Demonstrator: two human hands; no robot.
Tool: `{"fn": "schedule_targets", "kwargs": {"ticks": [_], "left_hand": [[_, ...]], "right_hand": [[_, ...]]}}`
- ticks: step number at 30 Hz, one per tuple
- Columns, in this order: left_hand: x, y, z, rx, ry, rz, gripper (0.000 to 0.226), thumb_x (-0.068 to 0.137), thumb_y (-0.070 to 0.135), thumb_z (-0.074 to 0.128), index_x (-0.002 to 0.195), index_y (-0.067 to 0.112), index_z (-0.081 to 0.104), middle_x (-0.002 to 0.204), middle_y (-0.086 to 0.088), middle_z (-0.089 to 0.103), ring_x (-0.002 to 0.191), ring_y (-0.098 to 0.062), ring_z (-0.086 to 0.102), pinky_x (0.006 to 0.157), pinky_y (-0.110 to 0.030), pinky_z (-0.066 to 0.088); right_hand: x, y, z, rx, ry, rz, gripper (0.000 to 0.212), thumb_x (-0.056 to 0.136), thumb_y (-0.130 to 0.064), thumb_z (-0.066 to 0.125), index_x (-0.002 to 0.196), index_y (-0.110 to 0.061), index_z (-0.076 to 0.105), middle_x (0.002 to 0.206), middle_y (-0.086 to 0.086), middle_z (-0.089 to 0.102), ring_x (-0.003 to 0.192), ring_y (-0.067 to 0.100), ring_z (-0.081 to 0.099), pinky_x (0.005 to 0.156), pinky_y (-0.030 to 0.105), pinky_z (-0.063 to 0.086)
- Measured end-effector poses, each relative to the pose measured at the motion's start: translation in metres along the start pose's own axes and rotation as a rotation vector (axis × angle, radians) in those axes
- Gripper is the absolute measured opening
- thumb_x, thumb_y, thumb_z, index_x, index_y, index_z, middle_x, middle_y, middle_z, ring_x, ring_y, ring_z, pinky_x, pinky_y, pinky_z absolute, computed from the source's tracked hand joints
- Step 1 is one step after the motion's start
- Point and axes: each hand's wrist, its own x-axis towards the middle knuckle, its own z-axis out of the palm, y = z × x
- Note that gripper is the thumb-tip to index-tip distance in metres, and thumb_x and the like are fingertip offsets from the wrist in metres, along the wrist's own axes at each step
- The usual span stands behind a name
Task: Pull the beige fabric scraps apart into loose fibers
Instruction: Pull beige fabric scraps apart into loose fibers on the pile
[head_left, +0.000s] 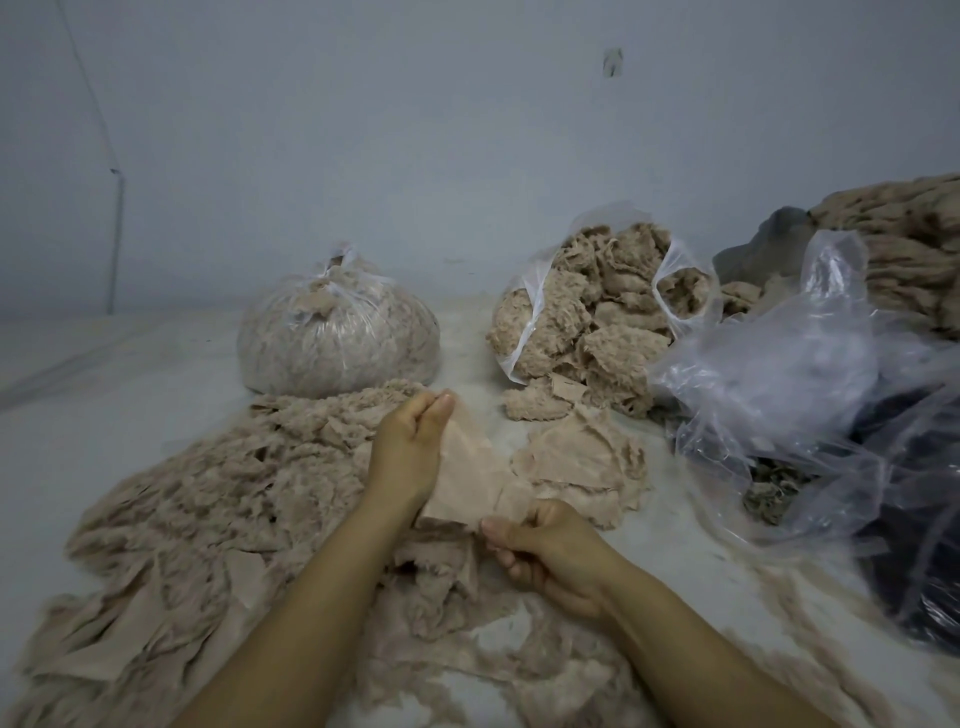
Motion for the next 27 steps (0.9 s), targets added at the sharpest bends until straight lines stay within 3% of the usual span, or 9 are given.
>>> {"fn": "schedule_targets", "kwargs": {"ticks": [5, 7, 8, 11, 14, 17, 20, 24, 27], "left_hand": [[0.014, 0.003, -0.015, -0.058, 0.120, -0.080, 0.016, 0.097, 0.016, 0.050, 0.096, 0.012, 0.065, 0.086, 0.005, 0.063, 0.080, -0.009, 0.055, 0.073, -0.021, 0.045], [0.017, 0.006, -0.020, -0.005, 0.079, -0.063, 0.017, 0.098, 0.018, 0.050, 0.100, 0.013, 0.066, 0.087, 0.007, 0.064, 0.082, -0.009, 0.057, 0.071, -0.014, 0.045], [0.016, 0.007, -0.019, 0.025, 0.042, -0.049, 0.018, 0.098, 0.018, 0.050, 0.101, 0.012, 0.066, 0.087, 0.005, 0.064, 0.081, -0.009, 0.057, 0.071, -0.015, 0.045], [0.009, 0.011, -0.009, 0.017, -0.055, -0.022, 0.021, 0.097, 0.019, 0.050, 0.087, 0.009, 0.064, 0.080, -0.001, 0.061, 0.075, -0.011, 0.054, 0.071, -0.027, 0.043], [0.007, 0.009, 0.007, -0.005, -0.087, -0.012, 0.031, 0.096, 0.020, 0.051, 0.067, 0.013, 0.056, 0.064, 0.002, 0.051, 0.060, -0.007, 0.046, 0.061, -0.029, 0.039], [0.015, 0.000, 0.019, -0.009, -0.033, -0.046, 0.032, 0.096, 0.023, 0.053, 0.073, 0.001, 0.057, 0.065, -0.004, 0.051, 0.061, -0.013, 0.046, 0.059, -0.030, 0.038], [0.027, -0.012, 0.034, 0.050, -0.046, -0.079, 0.039, 0.096, 0.026, 0.052, 0.078, -0.009, 0.054, 0.064, -0.008, 0.046, 0.060, -0.016, 0.041, 0.059, -0.030, 0.034], [0.040, -0.032, 0.054, 0.071, -0.142, -0.184, 0.034, 0.097, 0.020, 0.050, 0.068, 0.003, 0.052, 0.060, -0.006, 0.048, 0.051, -0.018, 0.040, 0.054, -0.029, 0.033], [0.040, -0.044, 0.045, 0.058, -0.197, -0.296, 0.031, 0.098, 0.011, 0.047, 0.068, 0.010, 0.054, 0.059, -0.004, 0.055, 0.043, -0.016, 0.041, 0.043, -0.022, 0.035]], "right_hand": [[-0.007, 0.000, -0.013, -0.314, -0.150, 0.112, 0.011, 0.082, -0.003, 0.070, 0.073, -0.010, 0.071, 0.053, -0.001, 0.061, 0.044, 0.005, 0.053, 0.043, 0.015, 0.044], [-0.009, -0.004, -0.014, -0.405, -0.206, 0.127, 0.004, 0.082, -0.016, 0.073, 0.085, -0.013, 0.073, 0.064, -0.002, 0.066, 0.050, 0.004, 0.055, 0.044, 0.016, 0.045], [-0.008, -0.005, -0.013, -0.399, -0.182, 0.099, 0.020, 0.080, -0.029, 0.074, 0.093, -0.015, 0.072, 0.073, -0.001, 0.067, 0.053, 0.005, 0.056, 0.045, 0.017, 0.045], [0.000, -0.008, -0.005, -0.083, -0.047, 0.057, 0.060, 0.067, -0.057, 0.067, 0.107, -0.013, 0.065, 0.088, 0.005, 0.069, 0.069, 0.014, 0.061, 0.059, 0.026, 0.052], [0.007, -0.011, 0.002, 0.249, 0.042, -0.013, 0.033, 0.074, -0.033, 0.071, 0.091, -0.005, 0.066, 0.075, 0.010, 0.069, 0.069, 0.018, 0.067, 0.065, 0.032, 0.059], [0.017, -0.024, -0.011, 0.409, 0.282, -0.122, 0.012, 0.087, -0.011, 0.063, 0.080, -0.004, 0.056, 0.047, 0.003, 0.053, 0.038, 0.009, 0.052, 0.041, 0.021, 0.050], [0.026, -0.044, -0.035, 0.228, 0.479, -0.206, 0.016, 0.088, -0.015, 0.065, 0.076, -0.006, 0.060, 0.048, 0.002, 0.054, 0.035, 0.009, 0.046, 0.033, 0.017, 0.038], [0.042, -0.062, -0.066, -0.099, 0.679, -0.231, 0.018, 0.086, -0.023, 0.071, 0.074, -0.010, 0.068, 0.041, -0.003, 0.048, 0.033, 0.006, 0.038, 0.035, 0.017, 0.033], [0.051, -0.065, -0.090, -0.222, 0.792, -0.240, 0.023, 0.087, -0.028, 0.070, 0.079, -0.007, 0.072, 0.051, 0.000, 0.054, 0.047, 0.015, 0.047, 0.048, 0.024, 0.040]]}}
